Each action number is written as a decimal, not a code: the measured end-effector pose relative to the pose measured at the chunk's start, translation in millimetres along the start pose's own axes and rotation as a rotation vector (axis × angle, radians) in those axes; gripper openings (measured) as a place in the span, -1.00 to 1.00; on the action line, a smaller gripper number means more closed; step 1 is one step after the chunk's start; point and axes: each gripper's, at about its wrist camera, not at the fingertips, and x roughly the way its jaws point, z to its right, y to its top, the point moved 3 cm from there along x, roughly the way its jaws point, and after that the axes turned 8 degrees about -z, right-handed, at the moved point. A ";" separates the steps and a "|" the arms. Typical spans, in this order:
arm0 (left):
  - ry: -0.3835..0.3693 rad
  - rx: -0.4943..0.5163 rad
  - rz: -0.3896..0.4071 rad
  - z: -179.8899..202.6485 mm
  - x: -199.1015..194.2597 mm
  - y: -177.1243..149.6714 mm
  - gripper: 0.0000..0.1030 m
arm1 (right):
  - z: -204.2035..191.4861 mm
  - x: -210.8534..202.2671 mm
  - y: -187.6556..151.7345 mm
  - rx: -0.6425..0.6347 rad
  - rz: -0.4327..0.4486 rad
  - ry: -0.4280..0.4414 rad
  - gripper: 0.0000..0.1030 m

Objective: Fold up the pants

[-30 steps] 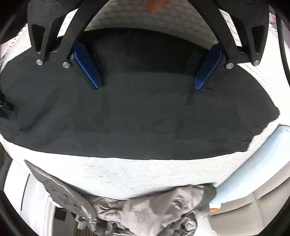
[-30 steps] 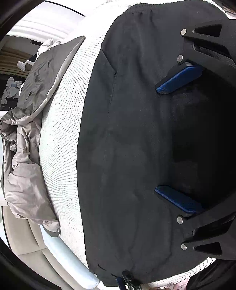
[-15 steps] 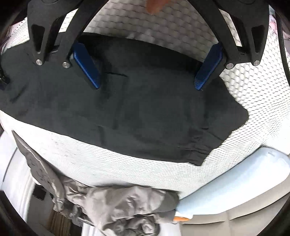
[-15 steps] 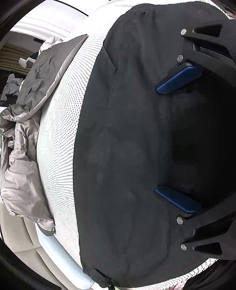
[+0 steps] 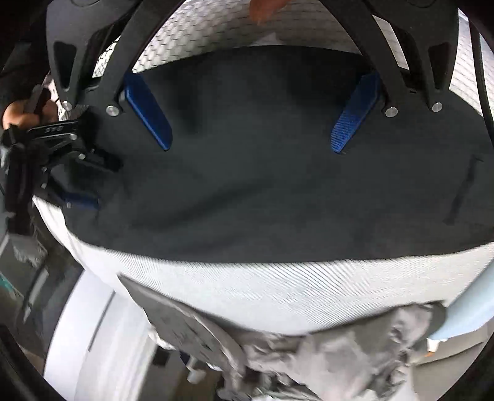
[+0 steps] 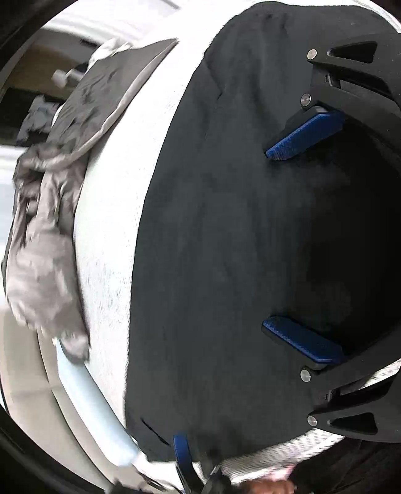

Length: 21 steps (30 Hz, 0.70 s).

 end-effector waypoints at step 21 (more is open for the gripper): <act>0.046 0.064 -0.006 9.2 13.4 -6.4 0.99 | 173.3 -100.9 -133.3 0.541 0.164 -0.082 0.96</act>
